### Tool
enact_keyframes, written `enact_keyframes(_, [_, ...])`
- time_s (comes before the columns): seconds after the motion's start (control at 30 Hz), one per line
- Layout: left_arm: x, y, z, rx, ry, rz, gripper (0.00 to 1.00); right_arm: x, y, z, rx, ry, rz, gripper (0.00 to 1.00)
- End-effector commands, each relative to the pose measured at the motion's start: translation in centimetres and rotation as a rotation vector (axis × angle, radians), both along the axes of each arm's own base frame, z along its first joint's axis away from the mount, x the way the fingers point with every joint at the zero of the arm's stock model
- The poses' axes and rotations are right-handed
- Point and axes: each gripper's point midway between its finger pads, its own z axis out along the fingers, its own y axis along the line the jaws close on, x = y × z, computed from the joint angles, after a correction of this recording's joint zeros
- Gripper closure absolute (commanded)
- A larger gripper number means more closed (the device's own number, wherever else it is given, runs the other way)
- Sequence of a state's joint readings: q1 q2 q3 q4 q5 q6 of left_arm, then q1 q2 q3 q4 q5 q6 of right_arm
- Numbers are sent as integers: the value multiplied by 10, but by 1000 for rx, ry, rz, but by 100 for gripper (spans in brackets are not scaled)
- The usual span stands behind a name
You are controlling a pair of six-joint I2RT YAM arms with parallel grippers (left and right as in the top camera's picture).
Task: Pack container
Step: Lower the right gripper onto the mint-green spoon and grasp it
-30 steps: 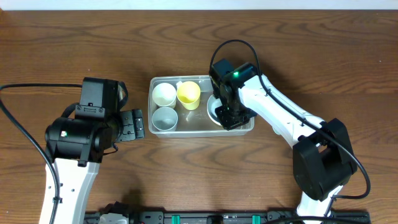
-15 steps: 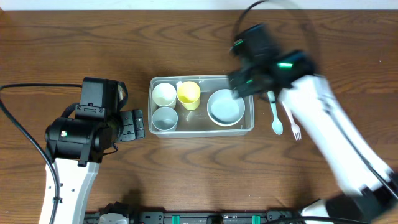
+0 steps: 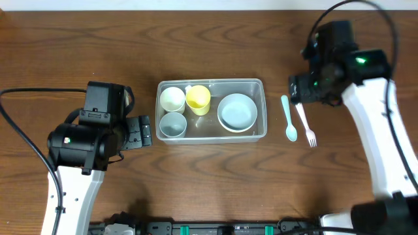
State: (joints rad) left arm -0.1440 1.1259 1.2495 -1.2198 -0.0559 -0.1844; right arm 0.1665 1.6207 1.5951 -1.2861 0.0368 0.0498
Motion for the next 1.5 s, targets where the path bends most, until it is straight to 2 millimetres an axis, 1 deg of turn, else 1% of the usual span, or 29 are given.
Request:
enact_keyframes(0.0, [-1,2,-3,1,10,19,7,-7,1,-34,-13,102,69,17])
enact_keyframes(0.17, [-1,2,-3,1,10,20,7,-12,9,-78,19,200,108,18])
enact_keyframes(0.3, [-1,2,-3,1,13,19,7,-16,9,-111,14,268,111,18])
enact_keyframes(0.43, [-1,3,-3,1,13,20,7,-19,9,-136,7,331,110,18])
enact_keyframes(0.53, [-1,3,-3,2,13,20,7,-20,9,-149,3,365,109,18])
enact_keyframes(0.87, [-1,2,-3,1,13,19,7,-24,8,-180,-6,444,106,18])
enact_keyframes(1.03, [-1,2,-3,1,13,19,7,-22,8,-190,-7,453,106,18])
enact_keyframes(1.27, [-1,2,-3,1,13,19,7,-14,10,-195,-4,424,99,17])
enact_keyframes(1.47, [-1,2,-3,1,13,19,7,-11,10,-197,-2,411,100,17])
